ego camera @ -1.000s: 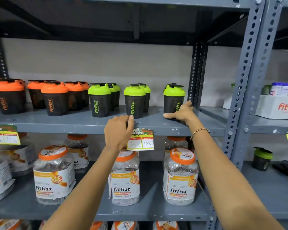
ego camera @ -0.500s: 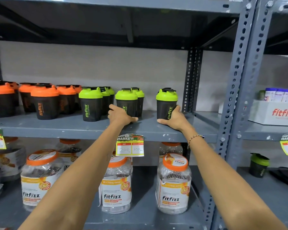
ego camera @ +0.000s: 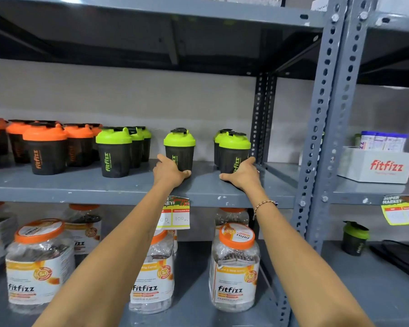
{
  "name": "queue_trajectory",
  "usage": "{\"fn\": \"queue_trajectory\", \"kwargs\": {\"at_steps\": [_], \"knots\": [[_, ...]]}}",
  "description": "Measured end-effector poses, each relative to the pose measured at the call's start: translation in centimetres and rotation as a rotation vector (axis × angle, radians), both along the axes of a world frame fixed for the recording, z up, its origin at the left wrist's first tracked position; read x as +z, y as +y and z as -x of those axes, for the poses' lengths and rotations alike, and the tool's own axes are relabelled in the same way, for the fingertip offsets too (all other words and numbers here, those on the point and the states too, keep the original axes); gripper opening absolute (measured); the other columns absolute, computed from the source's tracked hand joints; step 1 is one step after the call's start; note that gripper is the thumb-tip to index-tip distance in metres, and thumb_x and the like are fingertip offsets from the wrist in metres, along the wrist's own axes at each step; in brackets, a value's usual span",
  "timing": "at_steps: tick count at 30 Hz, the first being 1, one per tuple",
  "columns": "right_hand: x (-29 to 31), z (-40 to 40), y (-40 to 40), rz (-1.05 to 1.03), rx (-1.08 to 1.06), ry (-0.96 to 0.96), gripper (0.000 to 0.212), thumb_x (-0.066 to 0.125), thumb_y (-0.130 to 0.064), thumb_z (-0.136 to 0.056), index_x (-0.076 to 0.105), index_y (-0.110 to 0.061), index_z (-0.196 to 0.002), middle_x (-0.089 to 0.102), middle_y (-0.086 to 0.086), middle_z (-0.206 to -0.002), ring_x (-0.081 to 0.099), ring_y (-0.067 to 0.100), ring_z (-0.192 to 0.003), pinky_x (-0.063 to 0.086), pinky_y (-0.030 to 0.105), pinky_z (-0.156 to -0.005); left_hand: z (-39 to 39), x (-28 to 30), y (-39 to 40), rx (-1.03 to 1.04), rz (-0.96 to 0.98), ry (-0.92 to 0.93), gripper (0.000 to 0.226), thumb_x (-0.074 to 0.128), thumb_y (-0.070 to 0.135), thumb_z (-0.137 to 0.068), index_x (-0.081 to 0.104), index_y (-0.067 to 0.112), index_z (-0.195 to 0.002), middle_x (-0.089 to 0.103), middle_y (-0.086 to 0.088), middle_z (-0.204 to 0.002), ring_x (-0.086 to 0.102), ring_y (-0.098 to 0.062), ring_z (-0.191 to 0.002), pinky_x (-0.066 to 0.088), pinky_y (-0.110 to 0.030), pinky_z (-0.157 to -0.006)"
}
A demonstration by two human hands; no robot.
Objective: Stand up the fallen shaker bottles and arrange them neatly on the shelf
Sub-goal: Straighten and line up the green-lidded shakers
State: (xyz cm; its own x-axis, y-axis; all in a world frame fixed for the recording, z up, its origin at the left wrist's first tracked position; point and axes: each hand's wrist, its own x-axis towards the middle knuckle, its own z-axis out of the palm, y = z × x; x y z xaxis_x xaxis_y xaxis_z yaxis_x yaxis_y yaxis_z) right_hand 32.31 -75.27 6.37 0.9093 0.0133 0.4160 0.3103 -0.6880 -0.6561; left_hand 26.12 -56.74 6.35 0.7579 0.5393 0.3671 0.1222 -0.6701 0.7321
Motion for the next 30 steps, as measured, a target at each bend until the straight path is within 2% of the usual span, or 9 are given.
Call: {"fn": "queue_trajectory", "kwargs": {"at_steps": [4, 8, 12, 18, 30], "knots": [[0.1, -0.3, 0.0, 0.017, 0.035, 0.035, 0.099, 0.081, -0.041, -0.068, 0.021, 0.003, -0.133, 0.045, 0.02, -0.137, 0.046, 0.037, -0.126, 0.042, 0.046, -0.101, 0.1, -0.6, 0.0, 0.038, -0.081, -0.016, 0.075, 0.072, 0.037, -0.08, 0.031, -0.004, -0.127, 0.049, -0.024, -0.131, 0.046, -0.04, -0.122, 0.04, -0.044, -0.098], [0.2, -0.6, -0.3, -0.106, 0.045, 0.077, 0.09, 0.076, -0.034, -0.067, 0.024, 0.003, -0.13, 0.051, 0.017, -0.125, 0.052, 0.034, -0.115, 0.049, 0.042, -0.092, 0.1, -0.9, 0.0, 0.047, -0.106, 0.009, 0.079, 0.075, 0.039, -0.077, 0.032, -0.006, -0.126, 0.049, -0.023, -0.13, 0.045, -0.038, -0.123, 0.04, -0.041, -0.097], [0.0, -0.8, -0.5, -0.149, 0.064, 0.079, 0.085, 0.077, -0.029, -0.065, 0.027, 0.002, -0.126, 0.056, 0.016, -0.12, 0.054, 0.033, -0.112, 0.05, 0.044, -0.093, 0.0, -0.9, 0.0, 0.076, -0.11, 0.027, 0.072, 0.072, 0.037, -0.08, 0.033, -0.004, -0.125, 0.052, -0.021, -0.128, 0.046, -0.037, -0.122, 0.043, -0.042, -0.092], [0.0, -0.7, -0.3, -0.144, 0.101, 0.072, 0.085, 0.082, -0.031, -0.068, 0.029, 0.001, -0.126, 0.055, 0.016, -0.125, 0.054, 0.033, -0.115, 0.048, 0.046, -0.097, 0.2, -1.0, -0.1, 0.13, -0.139, 0.066, 0.069, 0.07, 0.039, -0.081, 0.034, 0.001, -0.126, 0.055, -0.018, -0.126, 0.05, -0.034, -0.119, 0.046, -0.043, -0.088], [0.6, 0.1, -0.3, -0.111, 0.109, 0.074, 0.083, 0.079, -0.032, -0.072, 0.026, 0.0, -0.127, 0.05, 0.017, -0.131, 0.05, 0.035, -0.121, 0.044, 0.049, -0.102, 0.8, -0.2, -0.4, 0.141, -0.191, 0.06, 0.069, 0.07, 0.041, -0.081, 0.034, 0.002, -0.125, 0.056, -0.017, -0.124, 0.052, -0.034, -0.117, 0.046, -0.043, -0.087]]}}
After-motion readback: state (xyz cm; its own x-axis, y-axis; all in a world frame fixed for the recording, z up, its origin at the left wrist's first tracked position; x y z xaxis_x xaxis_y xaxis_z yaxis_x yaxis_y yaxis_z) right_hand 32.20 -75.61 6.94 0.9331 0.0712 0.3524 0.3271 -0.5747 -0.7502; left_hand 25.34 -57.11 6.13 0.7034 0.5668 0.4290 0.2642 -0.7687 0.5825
